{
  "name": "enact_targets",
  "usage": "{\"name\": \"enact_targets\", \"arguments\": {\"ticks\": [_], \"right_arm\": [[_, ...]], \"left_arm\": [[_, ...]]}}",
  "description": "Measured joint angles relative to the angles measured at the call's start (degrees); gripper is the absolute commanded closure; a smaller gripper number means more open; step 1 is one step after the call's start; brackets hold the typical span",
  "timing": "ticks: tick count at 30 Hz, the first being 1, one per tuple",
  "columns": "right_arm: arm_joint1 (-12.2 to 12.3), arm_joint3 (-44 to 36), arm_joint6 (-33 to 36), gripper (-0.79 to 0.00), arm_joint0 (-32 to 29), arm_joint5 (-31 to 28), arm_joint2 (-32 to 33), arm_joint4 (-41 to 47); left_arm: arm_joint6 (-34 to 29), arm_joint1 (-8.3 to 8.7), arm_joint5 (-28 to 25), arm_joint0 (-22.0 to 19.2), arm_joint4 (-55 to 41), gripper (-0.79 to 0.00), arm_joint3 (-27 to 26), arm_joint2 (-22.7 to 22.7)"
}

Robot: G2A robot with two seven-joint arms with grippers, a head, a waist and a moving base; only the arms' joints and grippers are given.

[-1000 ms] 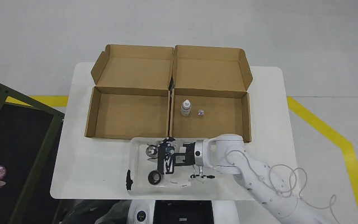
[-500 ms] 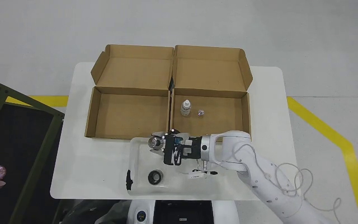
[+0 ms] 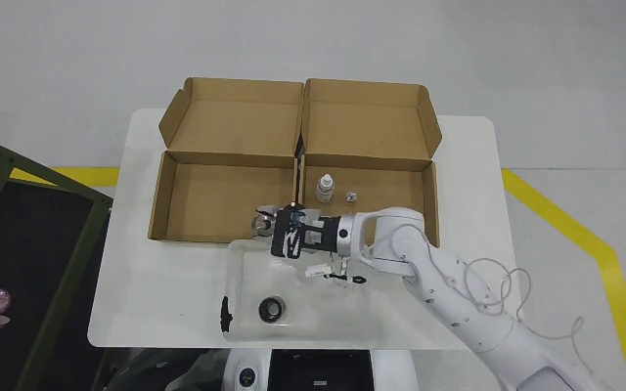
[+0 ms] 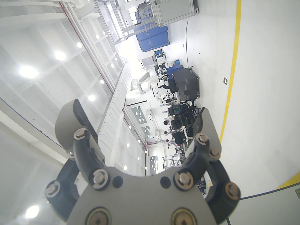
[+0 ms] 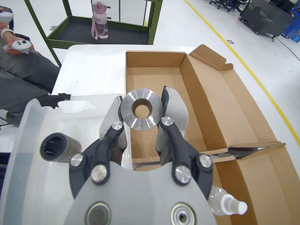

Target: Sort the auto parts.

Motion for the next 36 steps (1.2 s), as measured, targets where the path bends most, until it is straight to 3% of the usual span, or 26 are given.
{"name": "enact_targets", "arguments": {"ticks": [20, 36], "right_arm": [[-6.76, 19.24, 2.39, 0.0, 13.46, 6.87, -8.25, 2.56], [-12.17, 31.43, 7.3, 0.0, 20.19, 9.7, -13.33, 1.25]], "left_arm": [[0.0, 0.0, 0.0, 0.0, 0.0, -0.785, 0.0, 0.0], [0.0, 0.0, 0.0, 0.0, 0.0, -0.785, 0.0, 0.0]]}}
